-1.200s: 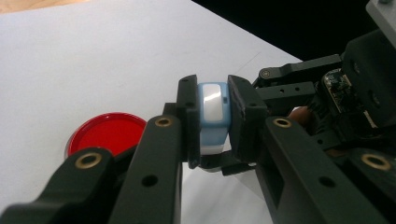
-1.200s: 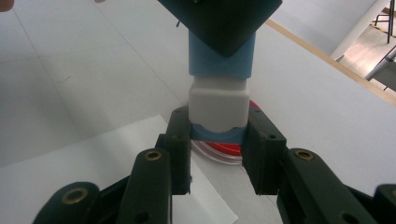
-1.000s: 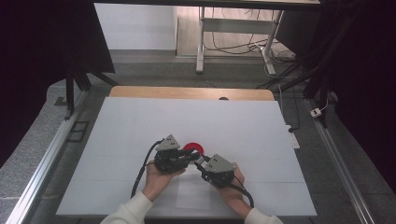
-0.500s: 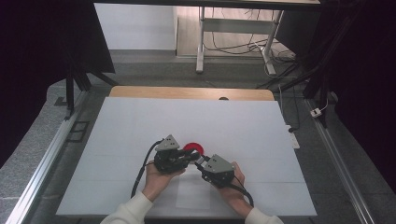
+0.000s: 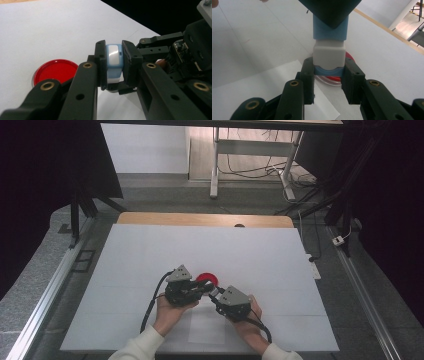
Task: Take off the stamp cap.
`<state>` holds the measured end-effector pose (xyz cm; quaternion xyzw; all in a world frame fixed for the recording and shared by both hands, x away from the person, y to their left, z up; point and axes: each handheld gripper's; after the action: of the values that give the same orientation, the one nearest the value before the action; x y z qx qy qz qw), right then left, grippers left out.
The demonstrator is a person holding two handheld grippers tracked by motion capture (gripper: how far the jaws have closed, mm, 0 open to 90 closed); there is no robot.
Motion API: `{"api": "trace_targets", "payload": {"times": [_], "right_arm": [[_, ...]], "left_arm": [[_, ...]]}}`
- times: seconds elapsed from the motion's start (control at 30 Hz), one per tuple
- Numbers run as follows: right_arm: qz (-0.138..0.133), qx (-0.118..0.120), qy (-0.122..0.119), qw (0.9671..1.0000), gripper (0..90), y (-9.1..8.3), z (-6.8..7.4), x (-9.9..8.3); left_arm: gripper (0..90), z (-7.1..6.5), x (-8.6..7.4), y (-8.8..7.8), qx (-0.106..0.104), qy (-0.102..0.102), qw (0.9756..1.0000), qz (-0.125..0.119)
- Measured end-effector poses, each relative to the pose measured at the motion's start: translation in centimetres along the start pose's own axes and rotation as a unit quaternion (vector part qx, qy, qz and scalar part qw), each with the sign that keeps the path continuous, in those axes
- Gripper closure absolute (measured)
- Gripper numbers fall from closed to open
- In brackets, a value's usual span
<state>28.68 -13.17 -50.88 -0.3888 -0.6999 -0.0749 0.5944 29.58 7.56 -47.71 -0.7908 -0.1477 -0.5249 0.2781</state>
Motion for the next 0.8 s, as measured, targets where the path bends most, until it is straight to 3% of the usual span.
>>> {"api": "trace_targets", "payload": {"times": [0.17,0.27,0.37,0.47,0.53,0.57,0.6,0.67,0.7,0.8], "right_arm": [[-0.002,-0.003,0.001,1.0,65.0,-0.1,0.1,0.0],[0.003,0.0,-0.01,0.9999,65.0,0.0,0.0,0.1],[0.012,0.004,-0.039,0.9991,65.0,0.0,0.0,0.2],[0.01,0.007,-0.036,0.9993,65.0,0.0,-0.1,0.2],[0.01,0.007,-0.026,0.9996,65.0,0.0,-0.1,0.2],[0.01,0.005,-0.018,0.9998,65.1,0.0,-0.1,0.1],[0.021,0.006,-0.003,0.9998,65.1,0.1,-0.3,-0.2],[0.02,0.007,0.029,0.9994,65.1,0.0,-0.9,-0.7],[0.015,0.007,0.036,0.9992,65.1,-0.1,-1.0,-0.6],[0.005,0.003,0.033,0.9994,65.1,-0.3,-1.2,-0.4]], "left_arm": [[75.8,0.0,0.0,0.0,-0.002,-0.002,1.0,0.0],[75.8,0.1,0.0,0.0,-0.002,-0.002,1.0,0.002],[75.8,0.1,0.0,0.0,-0.004,-0.005,1.0,0.001],[75.8,0.1,0.0,0.0,-0.003,-0.006,1.0,0.001],[75.8,0.1,0.0,0.0,-0.002,-0.007,1.0,-0.003],[75.9,0.1,0.1,-0.3,0.017,0.004,0.9998,-0.012],[75.9,0.3,0.2,-0.7,0.024,0.005,0.9995,-0.02],[75.9,1.0,0.4,-1.4,0.016,-0.022,0.9991,-0.032],[75.9,1.2,0.4,-1.5,0.014,-0.027,0.999,-0.033],[75.9,1.0,0.2,-1.1,0.009,-0.02,0.9995,-0.022]]}}
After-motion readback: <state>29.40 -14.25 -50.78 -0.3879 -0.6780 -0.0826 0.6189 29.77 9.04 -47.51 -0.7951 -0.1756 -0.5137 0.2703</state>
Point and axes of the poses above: each handheld gripper's, and its own axes: y roughly forward along the jaws, x roughly out of its top, z roughly to its left, and after that the axes turned 8 degrees about -z, right-handed
